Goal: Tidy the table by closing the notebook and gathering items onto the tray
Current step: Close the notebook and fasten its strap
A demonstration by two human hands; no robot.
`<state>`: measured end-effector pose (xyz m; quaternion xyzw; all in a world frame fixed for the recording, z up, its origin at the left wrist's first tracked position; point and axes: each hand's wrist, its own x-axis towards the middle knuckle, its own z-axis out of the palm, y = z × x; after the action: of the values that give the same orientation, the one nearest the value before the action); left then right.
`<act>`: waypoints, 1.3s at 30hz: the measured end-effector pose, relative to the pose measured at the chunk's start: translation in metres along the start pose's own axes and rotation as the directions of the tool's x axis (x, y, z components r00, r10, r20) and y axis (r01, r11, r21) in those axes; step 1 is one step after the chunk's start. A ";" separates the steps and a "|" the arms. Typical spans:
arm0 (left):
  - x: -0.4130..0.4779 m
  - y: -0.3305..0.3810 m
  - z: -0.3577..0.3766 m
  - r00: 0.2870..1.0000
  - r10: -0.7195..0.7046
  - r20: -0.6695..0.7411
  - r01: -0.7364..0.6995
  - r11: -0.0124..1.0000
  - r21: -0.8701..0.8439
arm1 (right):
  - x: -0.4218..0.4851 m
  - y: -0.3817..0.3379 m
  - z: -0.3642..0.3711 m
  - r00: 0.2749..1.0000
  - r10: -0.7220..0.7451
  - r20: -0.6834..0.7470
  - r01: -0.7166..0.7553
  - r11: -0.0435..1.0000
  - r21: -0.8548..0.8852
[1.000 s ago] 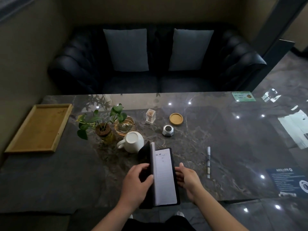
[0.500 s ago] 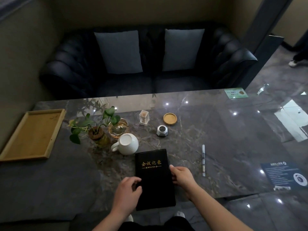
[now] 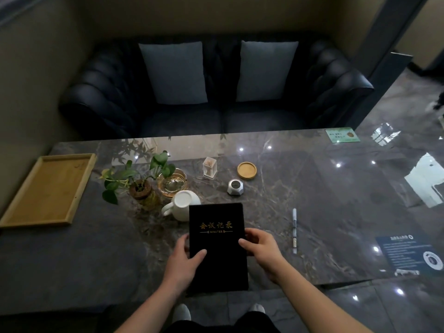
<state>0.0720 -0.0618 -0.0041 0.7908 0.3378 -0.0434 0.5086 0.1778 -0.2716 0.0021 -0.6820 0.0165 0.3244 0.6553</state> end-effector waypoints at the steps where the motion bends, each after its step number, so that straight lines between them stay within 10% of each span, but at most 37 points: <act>1: 0.002 0.006 -0.001 0.999 0.026 -0.025 -0.027 0.998 -0.051 | -0.001 -0.004 0.000 1.000 -0.029 -0.004 0.029 1.000 0.012; 8: 0.001 0.058 -0.022 0.939 0.320 -0.128 -0.332 0.939 -0.093 | -0.007 -0.025 -0.004 0.987 -0.159 -0.032 0.161 0.985 0.066; 14: -0.003 0.097 -0.042 0.742 0.661 -0.110 -0.646 0.750 0.145 | -0.014 -0.040 -0.008 0.970 -0.242 -0.006 0.242 0.969 0.046; 25: 0.001 0.100 -0.032 0.670 0.721 -0.176 -0.681 0.691 0.242 | -0.023 -0.064 -0.009 0.987 -0.117 0.109 0.112 0.992 0.052; 39: 0.003 0.091 -0.020 0.608 0.761 -0.226 -0.696 0.648 0.309 | 0.011 -0.062 -0.034 0.981 -0.010 -0.196 0.013 1.000 0.015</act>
<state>0.1209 -0.0668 0.0749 0.8990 0.0606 0.2715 0.3383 0.2284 -0.2889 0.0492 -0.7053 0.0794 0.2518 0.6579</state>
